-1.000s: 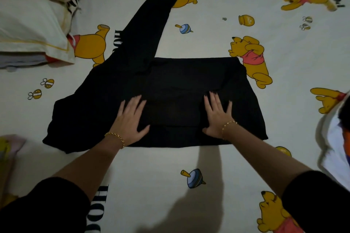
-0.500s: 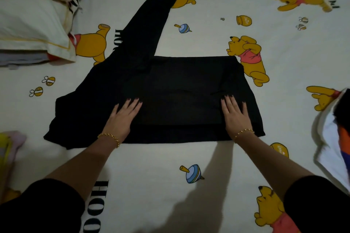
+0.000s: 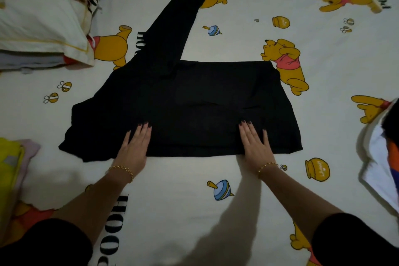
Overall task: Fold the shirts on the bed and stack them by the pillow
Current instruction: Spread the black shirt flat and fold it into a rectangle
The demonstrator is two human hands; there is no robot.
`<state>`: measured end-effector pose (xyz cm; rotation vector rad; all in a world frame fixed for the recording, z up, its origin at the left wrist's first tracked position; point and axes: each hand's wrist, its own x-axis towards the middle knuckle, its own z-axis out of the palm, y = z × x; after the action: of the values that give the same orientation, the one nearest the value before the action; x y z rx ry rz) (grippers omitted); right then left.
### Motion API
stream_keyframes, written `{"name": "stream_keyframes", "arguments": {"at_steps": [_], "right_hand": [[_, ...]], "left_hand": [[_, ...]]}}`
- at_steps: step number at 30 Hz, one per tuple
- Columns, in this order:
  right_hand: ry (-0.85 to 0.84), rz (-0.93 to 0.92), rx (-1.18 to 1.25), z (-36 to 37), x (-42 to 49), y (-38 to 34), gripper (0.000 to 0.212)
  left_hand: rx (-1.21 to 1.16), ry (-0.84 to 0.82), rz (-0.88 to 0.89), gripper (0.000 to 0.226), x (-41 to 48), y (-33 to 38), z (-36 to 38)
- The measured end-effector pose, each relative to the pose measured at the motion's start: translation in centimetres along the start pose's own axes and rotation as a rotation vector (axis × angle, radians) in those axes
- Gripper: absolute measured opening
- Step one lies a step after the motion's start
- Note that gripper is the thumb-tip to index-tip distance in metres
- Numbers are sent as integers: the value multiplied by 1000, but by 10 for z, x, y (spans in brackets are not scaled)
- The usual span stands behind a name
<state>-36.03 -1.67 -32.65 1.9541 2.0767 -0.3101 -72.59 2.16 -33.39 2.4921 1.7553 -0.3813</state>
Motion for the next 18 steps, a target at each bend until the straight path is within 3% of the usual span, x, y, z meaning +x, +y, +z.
{"name": "stream_keyframes", "arguments": {"at_steps": [5,9,14,18], "right_hand": [[-9,147,-31,1,1,20,75],[-90,102,-91,6,-14,38,70],[-111,97,-116,17,-66,34,77],[-140,102,-60,33,-118,23,71]], "left_hand": [[39,-28,-85,94,11,-4,-1],[60,-97,-52,90,-1,1,2],[56,-41,3,94,-52,9,15],[51,-12,-2,97,-110,18,31]]}}
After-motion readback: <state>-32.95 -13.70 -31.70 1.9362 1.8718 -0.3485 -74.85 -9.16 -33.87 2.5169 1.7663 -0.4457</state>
